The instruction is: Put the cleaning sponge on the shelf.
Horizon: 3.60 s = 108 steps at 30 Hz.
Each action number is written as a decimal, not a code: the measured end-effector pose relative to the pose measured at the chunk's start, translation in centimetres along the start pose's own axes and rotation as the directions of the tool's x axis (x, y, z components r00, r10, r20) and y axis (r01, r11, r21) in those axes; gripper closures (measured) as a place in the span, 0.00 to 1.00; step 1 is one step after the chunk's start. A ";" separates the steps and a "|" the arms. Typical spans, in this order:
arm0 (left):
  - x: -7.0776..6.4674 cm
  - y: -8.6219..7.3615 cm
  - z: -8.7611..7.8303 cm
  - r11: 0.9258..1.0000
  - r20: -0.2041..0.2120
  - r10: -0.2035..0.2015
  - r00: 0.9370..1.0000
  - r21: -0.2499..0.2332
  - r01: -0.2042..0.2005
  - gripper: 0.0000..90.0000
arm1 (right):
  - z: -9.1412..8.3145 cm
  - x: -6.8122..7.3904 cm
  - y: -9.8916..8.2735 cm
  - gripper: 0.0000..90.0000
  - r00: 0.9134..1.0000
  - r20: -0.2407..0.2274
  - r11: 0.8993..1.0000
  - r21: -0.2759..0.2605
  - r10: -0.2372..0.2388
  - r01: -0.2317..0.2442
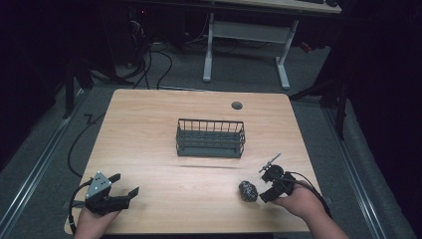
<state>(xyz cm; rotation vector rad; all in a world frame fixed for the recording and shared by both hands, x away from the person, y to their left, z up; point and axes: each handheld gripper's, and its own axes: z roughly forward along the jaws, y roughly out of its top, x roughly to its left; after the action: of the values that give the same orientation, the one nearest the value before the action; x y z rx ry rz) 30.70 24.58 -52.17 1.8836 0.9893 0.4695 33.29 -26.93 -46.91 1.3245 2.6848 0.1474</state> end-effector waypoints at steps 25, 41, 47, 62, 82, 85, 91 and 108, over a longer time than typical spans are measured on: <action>0.0 0.2 0.1 1.000 0.006 0.013 1.000 0.001 -0.013 0.16 | 0.1 4.0 1.6 0.18 0.995 -0.099 1.000 -0.003 -0.021 0.020; 0.0 0.2 0.1 1.000 0.006 0.016 1.000 0.004 -0.016 0.16 | 0.7 4.4 3.4 0.30 0.994 -0.106 0.999 -0.030 -0.013 0.010; 0.0 0.2 0.1 1.000 0.007 0.015 1.000 0.004 -0.015 0.16 | 0.6 4.1 3.5 0.37 0.994 -0.109 0.999 -0.039 -0.007 0.003; -0.1 0.2 0.2 1.000 0.012 0.016 1.000 0.013 -0.016 0.16 | -0.3 3.4 3.3 0.46 0.994 -0.108 0.999 -0.046 -0.016 0.011; 0.0 0.1 0.2 1.000 0.015 0.013 1.000 0.015 -0.013 0.16 | -3.5 1.8 5.3 0.48 0.994 -0.109 0.998 -0.054 0.008 -0.014; 0.0 0.1 0.2 1.000 0.017 0.016 1.000 0.018 -0.016 0.16 | -3.9 1.4 5.8 0.48 0.995 -0.103 0.998 -0.056 0.002 -0.008; 0.1 0.1 0.1 1.000 0.016 0.012 1.000 0.015 -0.013 0.16 | -4.8 0.8 6.7 0.48 0.994 -0.109 0.998 -0.058 0.017 -0.024; 0.1 0.0 0.1 1.000 0.017 0.008 1.000 0.016 -0.008 0.16 | -6.8 -0.8 10.5 0.48 0.993 -0.112 0.997 -0.064 0.028 -0.035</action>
<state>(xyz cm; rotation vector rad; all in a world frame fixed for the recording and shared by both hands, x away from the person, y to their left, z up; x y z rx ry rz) 30.89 24.59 -52.21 1.9036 0.9772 0.4506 40.77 -21.40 -38.54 1.3785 2.7235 0.3195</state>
